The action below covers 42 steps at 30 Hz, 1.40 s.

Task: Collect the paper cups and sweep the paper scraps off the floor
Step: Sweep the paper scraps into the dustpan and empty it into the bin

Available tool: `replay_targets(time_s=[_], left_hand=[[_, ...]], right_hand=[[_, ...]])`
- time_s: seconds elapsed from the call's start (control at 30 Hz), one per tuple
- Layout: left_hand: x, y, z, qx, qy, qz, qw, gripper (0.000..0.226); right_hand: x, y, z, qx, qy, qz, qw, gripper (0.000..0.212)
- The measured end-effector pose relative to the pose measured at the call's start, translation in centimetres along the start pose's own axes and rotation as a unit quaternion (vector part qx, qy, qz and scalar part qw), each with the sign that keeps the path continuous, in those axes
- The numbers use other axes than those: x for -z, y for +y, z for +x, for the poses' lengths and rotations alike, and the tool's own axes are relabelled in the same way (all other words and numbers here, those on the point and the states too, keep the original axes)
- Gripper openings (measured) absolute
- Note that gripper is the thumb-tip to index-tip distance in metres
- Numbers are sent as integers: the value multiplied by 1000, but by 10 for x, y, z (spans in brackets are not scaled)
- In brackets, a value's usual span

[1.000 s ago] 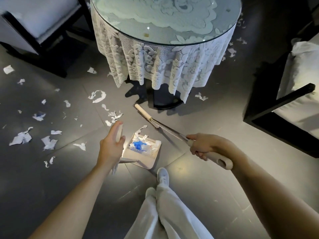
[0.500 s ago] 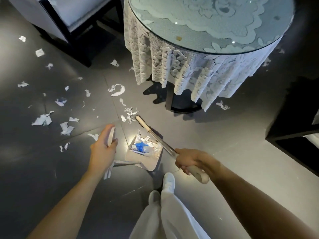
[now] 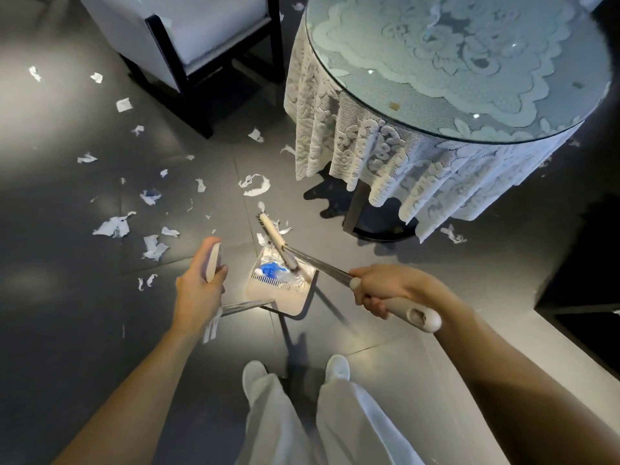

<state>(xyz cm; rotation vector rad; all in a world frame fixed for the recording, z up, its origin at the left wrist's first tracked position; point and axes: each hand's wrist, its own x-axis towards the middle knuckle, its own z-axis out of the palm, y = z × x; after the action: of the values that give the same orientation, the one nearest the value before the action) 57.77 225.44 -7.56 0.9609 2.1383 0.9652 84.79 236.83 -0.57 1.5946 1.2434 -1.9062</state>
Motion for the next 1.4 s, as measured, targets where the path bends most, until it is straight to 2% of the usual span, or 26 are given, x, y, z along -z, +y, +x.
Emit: replay_targets(time_s=[0.17, 0.33, 0.47, 0.53, 0.7, 0.8, 0.87, 0.93, 1.0, 1.1, 1.4], left_hand=[[33, -9, 44, -11, -5, -3, 1000, 45], [66, -25, 102, -5, -49, 7, 999, 46], [85, -38, 148, -8, -68, 30, 997, 48], [90, -40, 173, -2, -65, 34, 997, 47], [95, -24, 220, -28, -70, 15, 997, 49], [92, -14, 237, -16, -90, 14, 996, 48], [91, -13, 244, -28, -108, 12, 994, 50], [95, -15, 250, -49, -119, 19, 991, 55], [102, -17, 257, -59, -125, 29, 990, 59], [110, -15, 271, -66, -129, 33, 989, 57], [116, -5, 331, -55, -98, 34, 993, 49]], right_hand=[[-10, -51, 22, 13, 46, -10, 999, 36], [-33, -103, 65, 22, 104, -30, 994, 32], [-53, -139, 114, 31, 159, -153, 975, 28], [-64, -151, 137, 14, 161, -181, 970, 29], [-103, -150, 162, -12, 116, -149, 982, 43], [-107, -150, 148, 11, 35, -27, 999, 62], [-98, -156, 135, 17, 1, 28, 999, 50], [-87, -167, 123, -24, -15, 94, 995, 37], [-81, -174, 118, -53, -4, 108, 993, 42], [-74, -186, 119, -34, 21, 76, 996, 50], [-8, -256, 158, -5, 82, 146, 986, 75]])
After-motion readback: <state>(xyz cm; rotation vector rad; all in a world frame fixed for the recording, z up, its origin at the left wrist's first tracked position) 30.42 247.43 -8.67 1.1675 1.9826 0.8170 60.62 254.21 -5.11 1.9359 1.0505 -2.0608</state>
